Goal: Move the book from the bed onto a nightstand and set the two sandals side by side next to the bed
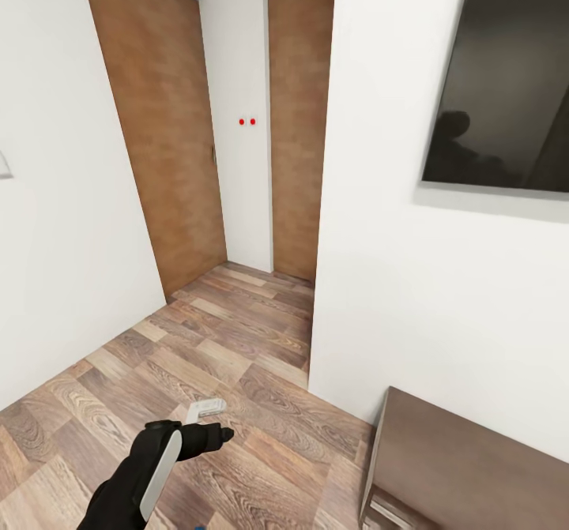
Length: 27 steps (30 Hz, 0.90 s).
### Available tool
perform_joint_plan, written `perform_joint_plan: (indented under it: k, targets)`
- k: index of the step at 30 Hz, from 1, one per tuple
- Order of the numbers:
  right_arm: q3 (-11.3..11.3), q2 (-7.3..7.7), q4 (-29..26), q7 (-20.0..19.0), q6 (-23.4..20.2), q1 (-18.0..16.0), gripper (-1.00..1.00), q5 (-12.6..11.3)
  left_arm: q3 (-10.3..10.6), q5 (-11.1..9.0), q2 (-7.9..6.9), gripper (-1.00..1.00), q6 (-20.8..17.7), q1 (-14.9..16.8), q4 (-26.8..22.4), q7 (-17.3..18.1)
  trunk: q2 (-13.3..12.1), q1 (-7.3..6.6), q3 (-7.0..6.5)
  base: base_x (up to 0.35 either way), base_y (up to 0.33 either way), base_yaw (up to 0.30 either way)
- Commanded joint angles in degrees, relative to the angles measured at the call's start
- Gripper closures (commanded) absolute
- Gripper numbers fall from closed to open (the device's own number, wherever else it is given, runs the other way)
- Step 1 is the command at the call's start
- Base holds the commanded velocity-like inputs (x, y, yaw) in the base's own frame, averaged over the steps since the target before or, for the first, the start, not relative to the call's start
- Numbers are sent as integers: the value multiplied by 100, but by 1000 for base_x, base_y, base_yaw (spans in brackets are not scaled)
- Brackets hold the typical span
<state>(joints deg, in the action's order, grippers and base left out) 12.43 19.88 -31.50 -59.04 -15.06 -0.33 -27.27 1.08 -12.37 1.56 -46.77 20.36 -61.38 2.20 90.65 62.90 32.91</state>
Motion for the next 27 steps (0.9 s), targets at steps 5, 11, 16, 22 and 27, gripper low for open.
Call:
perform_joint_plan:
  k: [5, 11, 16, 22, 27]
  targets:
    - [13, -9, -220, 103, -1108, -24, -100, -1605, 5, 6, 19, -100, -25, 3, -5, 17, 205, 110, 96, 0, 0, 0]
    - [14, -5, -695, 119, -2953, -28, -100, -2684, 6, 6, 34, -100, -25, 3, -5, 17, 446, 242, 204, 0, 0, 0]
    - [26, 30, -907, 121, -3464, -28, -100, -2898, 7, 6, 37, -100, -25, 3, -5, 20, 646, 352, 294, 0, 0, 0]
    - [24, 49, -927, 121, -3532, -28, -100, -3042, 3, 6, 37, -100, -25, 3, -6, 26, 726, 396, 330, 0, 0, 0]
    - [31, 75, -928, 114, -3579, -28, -100, -3136, 5, 6, 37, -100, -25, 3, -5, 24, 927, 505, 419, 0, 0, 0]
